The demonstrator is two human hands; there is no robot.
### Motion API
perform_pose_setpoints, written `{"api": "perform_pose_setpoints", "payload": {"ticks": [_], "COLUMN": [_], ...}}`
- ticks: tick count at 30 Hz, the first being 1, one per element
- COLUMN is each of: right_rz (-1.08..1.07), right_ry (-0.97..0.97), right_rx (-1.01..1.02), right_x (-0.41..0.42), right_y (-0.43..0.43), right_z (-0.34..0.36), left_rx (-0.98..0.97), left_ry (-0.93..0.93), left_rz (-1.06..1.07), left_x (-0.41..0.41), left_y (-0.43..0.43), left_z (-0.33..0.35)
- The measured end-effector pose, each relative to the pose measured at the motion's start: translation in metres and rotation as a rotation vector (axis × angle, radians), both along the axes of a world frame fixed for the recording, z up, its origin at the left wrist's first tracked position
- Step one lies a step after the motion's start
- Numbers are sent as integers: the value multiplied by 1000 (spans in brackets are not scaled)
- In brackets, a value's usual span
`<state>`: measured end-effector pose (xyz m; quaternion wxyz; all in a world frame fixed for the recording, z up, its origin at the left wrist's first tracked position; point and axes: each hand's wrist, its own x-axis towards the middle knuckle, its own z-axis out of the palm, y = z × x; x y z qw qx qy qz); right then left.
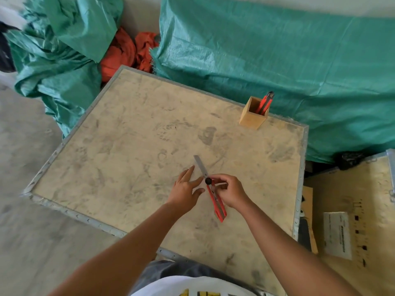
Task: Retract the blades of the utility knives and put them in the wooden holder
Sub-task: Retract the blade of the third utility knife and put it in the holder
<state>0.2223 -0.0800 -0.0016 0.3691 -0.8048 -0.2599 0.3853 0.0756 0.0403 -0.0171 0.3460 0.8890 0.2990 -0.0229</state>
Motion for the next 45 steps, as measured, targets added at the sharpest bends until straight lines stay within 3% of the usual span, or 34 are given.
{"api": "perform_pose_setpoints", "payload": {"ticks": [8, 13, 19, 22, 28, 38, 45], "right_rz": [-308, -341, -334, -267, -167, -17, 60], "right_ry": [63, 10, -88, -182, -188, -317, -383], "right_rx": [365, 455, 534, 540, 519, 296, 278], "right_x": [-9, -17, -23, -21, -23, -20, -28], "right_y": [18, 31, 40, 43, 44, 40, 36], "right_z": [58, 90, 117, 125, 138, 166, 178], "left_rx": [-528, -594, -542, -564, -639, -774, -829], "left_ry": [-158, -265, -345, -376, -439, -484, -516], "left_rz": [133, 133, 98, 80, 88, 97, 69], "left_x": [-12, -18, -22, -24, -23, -23, -22], "left_y": [-11, -2, 19, 30, 48, 60, 63], "left_z": [59, 85, 104, 113, 138, 163, 171]}}
